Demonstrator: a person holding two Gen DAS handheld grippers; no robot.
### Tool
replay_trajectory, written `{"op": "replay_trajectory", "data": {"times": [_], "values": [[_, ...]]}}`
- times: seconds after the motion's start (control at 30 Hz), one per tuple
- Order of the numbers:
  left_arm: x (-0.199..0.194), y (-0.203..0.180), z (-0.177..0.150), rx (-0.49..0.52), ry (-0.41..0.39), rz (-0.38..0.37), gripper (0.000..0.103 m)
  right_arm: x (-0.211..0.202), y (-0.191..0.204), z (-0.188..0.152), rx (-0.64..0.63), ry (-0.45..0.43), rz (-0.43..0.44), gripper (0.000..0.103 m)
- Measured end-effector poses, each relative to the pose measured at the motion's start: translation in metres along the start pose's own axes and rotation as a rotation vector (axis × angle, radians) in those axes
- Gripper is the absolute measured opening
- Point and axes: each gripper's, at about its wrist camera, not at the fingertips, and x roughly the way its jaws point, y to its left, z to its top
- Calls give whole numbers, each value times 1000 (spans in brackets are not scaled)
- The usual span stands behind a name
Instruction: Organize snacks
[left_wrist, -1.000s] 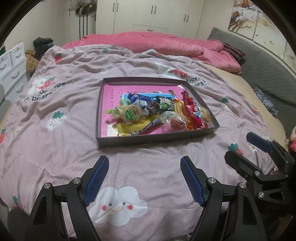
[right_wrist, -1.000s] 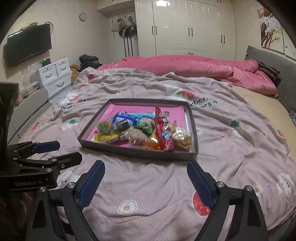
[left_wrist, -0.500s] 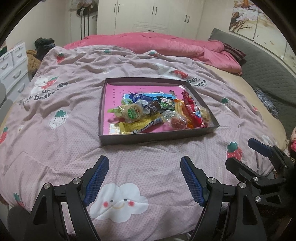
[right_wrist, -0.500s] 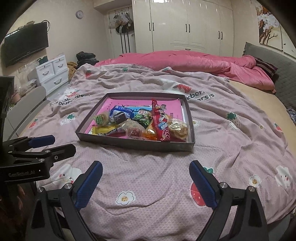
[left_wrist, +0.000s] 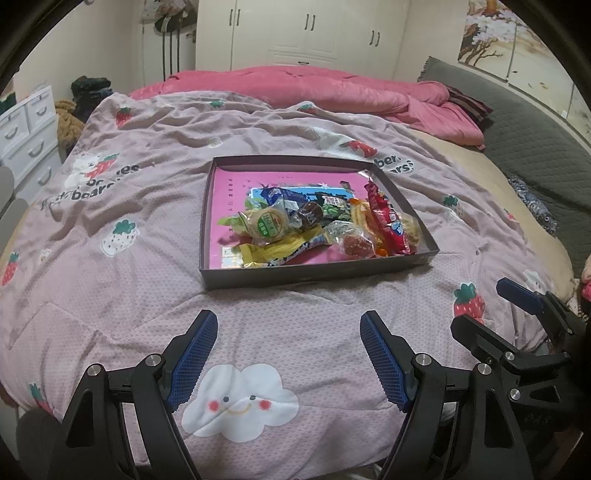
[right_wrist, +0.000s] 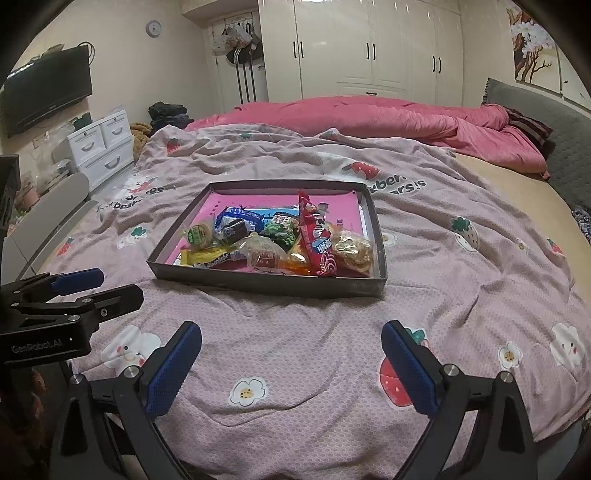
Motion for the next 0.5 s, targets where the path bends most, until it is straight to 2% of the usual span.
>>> {"op": "replay_trajectory", "data": {"times": [0.5], "values": [[0, -2, -2, 12, 5, 3, 81, 2, -1, 1, 1, 2, -2, 99]]}}
